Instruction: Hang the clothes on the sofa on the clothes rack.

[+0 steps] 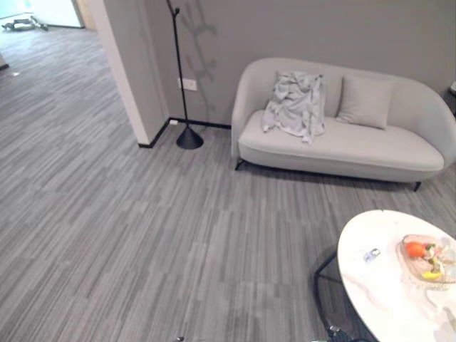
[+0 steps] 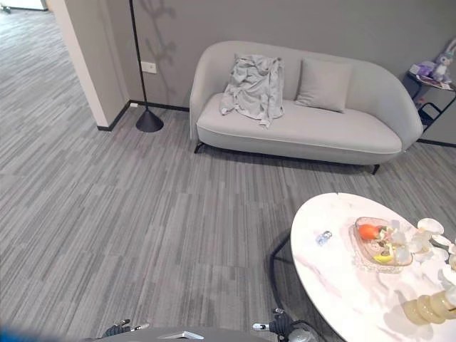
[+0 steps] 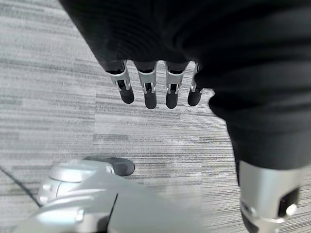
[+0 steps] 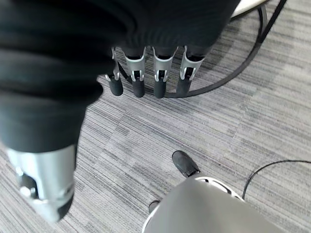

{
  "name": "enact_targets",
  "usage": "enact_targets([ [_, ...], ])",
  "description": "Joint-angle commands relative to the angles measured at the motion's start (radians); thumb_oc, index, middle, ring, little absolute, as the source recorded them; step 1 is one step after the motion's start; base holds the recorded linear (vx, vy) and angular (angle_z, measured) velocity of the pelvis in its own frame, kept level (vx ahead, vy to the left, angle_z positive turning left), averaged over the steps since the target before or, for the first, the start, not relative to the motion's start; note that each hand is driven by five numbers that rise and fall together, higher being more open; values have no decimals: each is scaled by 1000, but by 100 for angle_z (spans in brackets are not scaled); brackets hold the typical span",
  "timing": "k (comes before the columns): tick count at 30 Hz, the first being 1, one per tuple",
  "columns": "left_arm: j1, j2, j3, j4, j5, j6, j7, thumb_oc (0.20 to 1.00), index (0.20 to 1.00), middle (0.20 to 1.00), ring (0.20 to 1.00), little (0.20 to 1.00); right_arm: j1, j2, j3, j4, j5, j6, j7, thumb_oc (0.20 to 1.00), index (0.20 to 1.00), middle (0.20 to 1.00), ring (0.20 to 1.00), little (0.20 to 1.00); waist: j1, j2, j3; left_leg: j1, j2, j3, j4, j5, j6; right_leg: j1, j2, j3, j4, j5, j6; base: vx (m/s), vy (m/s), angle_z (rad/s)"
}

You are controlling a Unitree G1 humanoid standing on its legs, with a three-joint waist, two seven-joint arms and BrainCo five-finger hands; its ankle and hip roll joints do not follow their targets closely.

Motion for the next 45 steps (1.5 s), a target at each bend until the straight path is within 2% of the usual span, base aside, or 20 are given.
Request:
enact_targets([
  [1,-66,11,-5,51,33,-12,0,1000,1000,1000,1000,1000,-53,-1,33,-7,-16,-5,-9,1000,1000,1000,1000,1000,32,34,-6,-80,81,-47,3,28,-115,10,-84,16,16,-70,113,0,0,0],
  [24,-71,4,-35,50,62,-11,3,1000,1000,1000,1000,1000,-21,-24,-12,-7,12,-6,-16,1000,1000,1000,1000,1000,-36,67,-16,-70,99,-26,3,21,-118,7,-63,34,16,-85,104,8,-7,0],
  [39,-71,-1,-36,55,63,-10,2,1000,1000,1000,1000,1000,-7,-25,-18,0,11,-8,-16,1000,1000,1000,1000,1000,-46,70,-22,-66,100,-23,3,18,-119,9,-59,45,16,-88,102,3,0,-3],
  [45,-67,7,-18,60,54,-3,0,1000,1000,1000,1000,1000,-20,-28,-13,-1,12,-4,-14,1000,1000,1000,1000,1000,-36,67,0,-70,111,-28,3,17,-127,9,-47,34,16,-90,94,20,-63,1],
])
